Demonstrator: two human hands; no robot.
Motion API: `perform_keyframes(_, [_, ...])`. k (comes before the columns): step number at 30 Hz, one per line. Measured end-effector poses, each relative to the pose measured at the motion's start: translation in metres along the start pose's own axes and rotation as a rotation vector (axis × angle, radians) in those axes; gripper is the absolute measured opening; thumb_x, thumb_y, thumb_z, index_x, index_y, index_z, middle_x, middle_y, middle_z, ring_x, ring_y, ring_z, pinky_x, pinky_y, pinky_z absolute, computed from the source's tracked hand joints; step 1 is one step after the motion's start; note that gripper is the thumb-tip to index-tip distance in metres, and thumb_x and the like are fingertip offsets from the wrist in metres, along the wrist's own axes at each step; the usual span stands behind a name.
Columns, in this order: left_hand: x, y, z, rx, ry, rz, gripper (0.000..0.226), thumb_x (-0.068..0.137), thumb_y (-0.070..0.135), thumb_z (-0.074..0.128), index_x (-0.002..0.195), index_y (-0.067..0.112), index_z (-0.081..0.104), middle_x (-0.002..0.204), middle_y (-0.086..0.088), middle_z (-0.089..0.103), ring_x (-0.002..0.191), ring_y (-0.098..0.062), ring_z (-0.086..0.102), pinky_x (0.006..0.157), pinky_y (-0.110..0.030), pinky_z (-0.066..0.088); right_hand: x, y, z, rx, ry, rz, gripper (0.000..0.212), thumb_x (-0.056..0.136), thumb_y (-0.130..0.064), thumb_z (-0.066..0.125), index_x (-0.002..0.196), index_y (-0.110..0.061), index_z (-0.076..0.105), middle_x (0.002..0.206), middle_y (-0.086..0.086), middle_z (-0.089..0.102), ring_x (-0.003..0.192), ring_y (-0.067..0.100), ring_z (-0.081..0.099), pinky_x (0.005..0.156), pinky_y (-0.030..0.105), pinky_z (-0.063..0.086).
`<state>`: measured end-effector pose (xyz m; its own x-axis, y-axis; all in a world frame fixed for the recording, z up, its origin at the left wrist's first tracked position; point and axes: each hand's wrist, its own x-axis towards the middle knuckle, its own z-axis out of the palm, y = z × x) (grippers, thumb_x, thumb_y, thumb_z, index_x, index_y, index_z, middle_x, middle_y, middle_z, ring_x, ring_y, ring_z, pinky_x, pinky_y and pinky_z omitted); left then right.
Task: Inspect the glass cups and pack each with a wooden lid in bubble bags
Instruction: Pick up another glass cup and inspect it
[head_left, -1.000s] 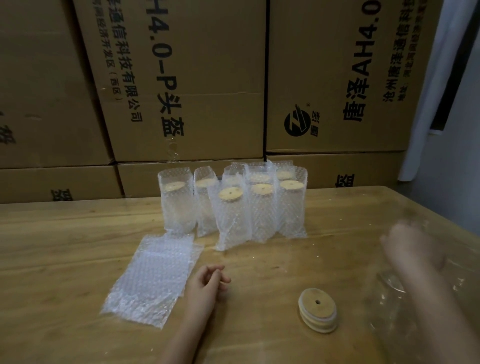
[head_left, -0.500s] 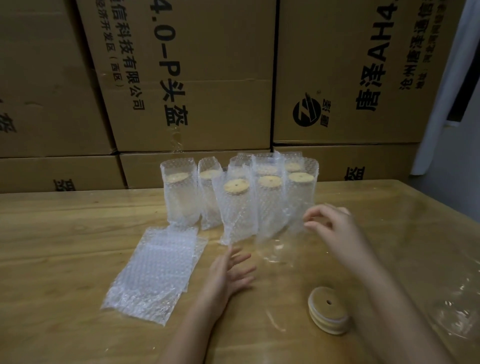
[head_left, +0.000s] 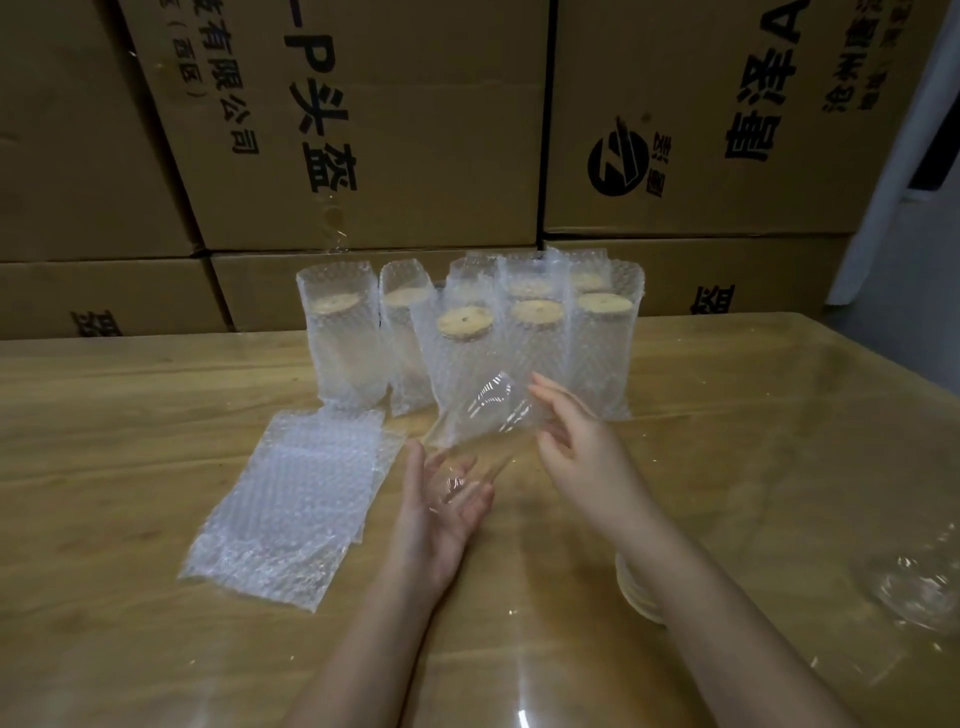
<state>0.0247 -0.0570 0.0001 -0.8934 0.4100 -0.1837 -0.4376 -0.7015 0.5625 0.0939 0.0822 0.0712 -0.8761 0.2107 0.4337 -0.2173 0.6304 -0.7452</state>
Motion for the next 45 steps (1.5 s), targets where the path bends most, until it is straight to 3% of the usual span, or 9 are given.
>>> perform_keyframes(4, [0.002, -0.007, 0.001, 0.172, 0.039, 0.252, 0.069, 0.076, 0.053, 0.062, 0.13, 0.013, 0.046, 0.119, -0.014, 0.057, 0.09, -0.024, 0.072, 0.064, -0.031, 0.058, -0.004, -0.002, 0.017, -0.045, 0.076, 0.151, 0.054, 0.093, -0.006, 0.048, 0.145, -0.011, 0.034, 0.149, 0.004, 0.04, 0.134, 0.018, 0.041, 0.109, 0.026, 0.032])
perform_keyframes(8, [0.002, -0.007, -0.005, 0.301, 0.093, 0.413, 0.06, 0.073, 0.054, 0.069, 0.119, 0.021, 0.051, 0.118, -0.01, 0.055, 0.101, -0.025, 0.067, 0.074, -0.037, 0.057, -0.007, -0.002, 0.021, -0.059, 0.113, 0.167, 0.056, 0.095, -0.019, 0.05, 0.148, -0.017, 0.03, 0.149, 0.001, 0.04, 0.134, 0.015, 0.039, 0.093, 0.012, 0.028])
perform_keyframes(18, [-0.004, -0.002, -0.002, 0.528, 0.043, 0.415, 0.052, 0.063, 0.057, 0.067, 0.108, 0.032, 0.059, 0.11, -0.01, 0.064, 0.083, -0.026, 0.071, 0.046, -0.028, 0.052, -0.007, 0.01, 0.007, 0.02, 0.034, -0.09, 0.045, 0.101, -0.019, 0.043, 0.145, -0.016, 0.036, 0.147, -0.017, 0.029, 0.139, -0.007, 0.017, 0.106, 0.003, 0.014])
perform_keyframes(23, [-0.006, 0.001, 0.002, 0.454, 0.021, 0.316, 0.076, 0.062, 0.055, 0.063, 0.123, 0.011, 0.053, 0.102, -0.008, 0.066, 0.076, -0.025, 0.071, 0.042, -0.025, 0.05, -0.007, 0.016, 0.002, 0.214, -0.051, 0.133, 0.08, 0.081, -0.074, 0.041, 0.149, -0.035, 0.024, 0.149, -0.025, 0.024, 0.137, -0.005, 0.023, 0.113, 0.025, 0.024])
perform_keyframes(28, [-0.005, 0.006, 0.0, 0.323, 0.078, 0.309, 0.043, 0.082, 0.048, 0.057, 0.113, 0.019, 0.057, 0.108, -0.014, 0.062, 0.076, -0.021, 0.071, 0.049, -0.025, 0.053, -0.009, 0.017, 0.014, 0.16, -0.129, 0.142, 0.092, 0.079, -0.079, 0.036, 0.152, -0.03, 0.01, 0.159, -0.013, 0.011, 0.144, 0.001, 0.013, 0.12, 0.036, 0.016])
perform_keyframes(32, [-0.003, 0.007, -0.002, 0.306, 0.096, 0.346, 0.031, 0.09, 0.044, 0.051, 0.11, 0.021, 0.055, 0.106, -0.011, 0.062, 0.083, -0.024, 0.07, 0.052, -0.026, 0.054, -0.01, 0.017, 0.015, 0.077, -0.093, 0.119, 0.065, 0.087, -0.057, 0.045, 0.143, -0.025, 0.037, 0.157, -0.014, 0.019, 0.14, -0.006, 0.018, 0.111, 0.011, 0.016])
perform_keyframes(35, [-0.001, 0.011, -0.005, 0.341, 0.099, 0.361, 0.035, 0.088, 0.046, 0.055, 0.113, 0.021, 0.054, 0.106, -0.01, 0.063, 0.084, -0.023, 0.07, 0.053, -0.026, 0.054, -0.01, 0.016, 0.01, 0.103, -0.099, 0.117, 0.011, 0.092, -0.038, 0.055, 0.099, -0.029, 0.058, 0.154, -0.013, 0.029, 0.136, -0.005, 0.027, 0.1, 0.004, 0.019])
perform_keyframes(40, [0.001, 0.016, -0.009, 0.478, 0.029, 0.387, 0.046, 0.08, 0.049, 0.055, 0.116, 0.021, 0.057, 0.105, -0.007, 0.067, 0.083, -0.021, 0.072, 0.052, -0.027, 0.054, -0.006, 0.009, -0.004, 0.199, -0.097, 0.088, 0.027, 0.09, -0.044, 0.053, 0.074, -0.026, 0.068, 0.15, -0.012, 0.036, 0.134, -0.001, 0.034, 0.107, 0.023, 0.024])
perform_keyframes(45, [0.001, 0.017, -0.009, 0.566, -0.022, 0.371, 0.042, 0.066, 0.057, 0.062, 0.101, 0.034, 0.062, 0.093, 0.001, 0.073, 0.08, -0.026, 0.072, 0.046, -0.027, 0.052, -0.003, 0.005, -0.013, 0.28, -0.079, 0.089, 0.042, 0.085, -0.055, 0.04, 0.093, -0.029, 0.072, 0.149, -0.021, 0.032, 0.123, -0.021, 0.031, 0.09, 0.0, 0.023])
